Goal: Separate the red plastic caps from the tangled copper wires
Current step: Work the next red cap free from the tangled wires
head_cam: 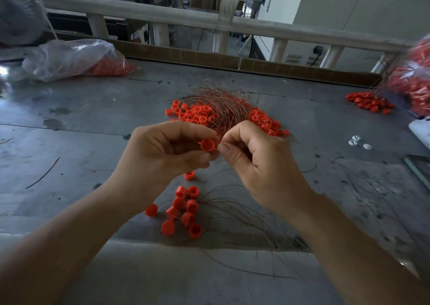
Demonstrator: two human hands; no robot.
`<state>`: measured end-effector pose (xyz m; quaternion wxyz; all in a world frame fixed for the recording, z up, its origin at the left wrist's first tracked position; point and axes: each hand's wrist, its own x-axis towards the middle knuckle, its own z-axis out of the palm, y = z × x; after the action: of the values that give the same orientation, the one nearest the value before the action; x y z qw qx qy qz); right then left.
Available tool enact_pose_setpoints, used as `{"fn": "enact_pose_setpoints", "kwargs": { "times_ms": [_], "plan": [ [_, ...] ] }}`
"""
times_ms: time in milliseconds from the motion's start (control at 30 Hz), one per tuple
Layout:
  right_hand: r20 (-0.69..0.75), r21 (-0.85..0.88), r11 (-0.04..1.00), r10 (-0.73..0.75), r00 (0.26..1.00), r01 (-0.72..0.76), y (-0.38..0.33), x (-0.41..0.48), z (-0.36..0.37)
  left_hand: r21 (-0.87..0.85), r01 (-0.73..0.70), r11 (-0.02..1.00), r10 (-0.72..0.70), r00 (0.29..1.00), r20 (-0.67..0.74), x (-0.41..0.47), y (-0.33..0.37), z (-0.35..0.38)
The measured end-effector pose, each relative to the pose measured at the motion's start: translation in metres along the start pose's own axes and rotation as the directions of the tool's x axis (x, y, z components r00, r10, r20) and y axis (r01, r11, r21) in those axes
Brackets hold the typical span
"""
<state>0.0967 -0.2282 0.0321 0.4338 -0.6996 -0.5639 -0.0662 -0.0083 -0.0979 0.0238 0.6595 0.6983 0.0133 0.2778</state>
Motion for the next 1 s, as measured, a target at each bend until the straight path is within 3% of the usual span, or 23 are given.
{"fn": "enact_pose_setpoints", "kwargs": {
  "times_ms": [167,800,1000],
  "plan": [
    [-0.008,-0.010,1.000,0.023,1.000,-0.023,0.0005,0.0006,-0.0040,-0.089,0.028,0.996,-0.017,0.993,0.119,-0.0001,-0.0021,-0.0059],
    [0.008,-0.007,0.999,0.043,0.999,-0.043,-0.0003,-0.0001,-0.0056,-0.070,0.031,0.997,-0.025,0.997,0.079,-0.0004,-0.0018,-0.0033],
    [0.040,0.118,0.989,0.087,0.995,-0.091,-0.0017,-0.0016,-0.0088,-0.093,0.039,0.995,-0.032,0.996,0.078,0.0000,-0.0010,-0.0030]
  ]
}}
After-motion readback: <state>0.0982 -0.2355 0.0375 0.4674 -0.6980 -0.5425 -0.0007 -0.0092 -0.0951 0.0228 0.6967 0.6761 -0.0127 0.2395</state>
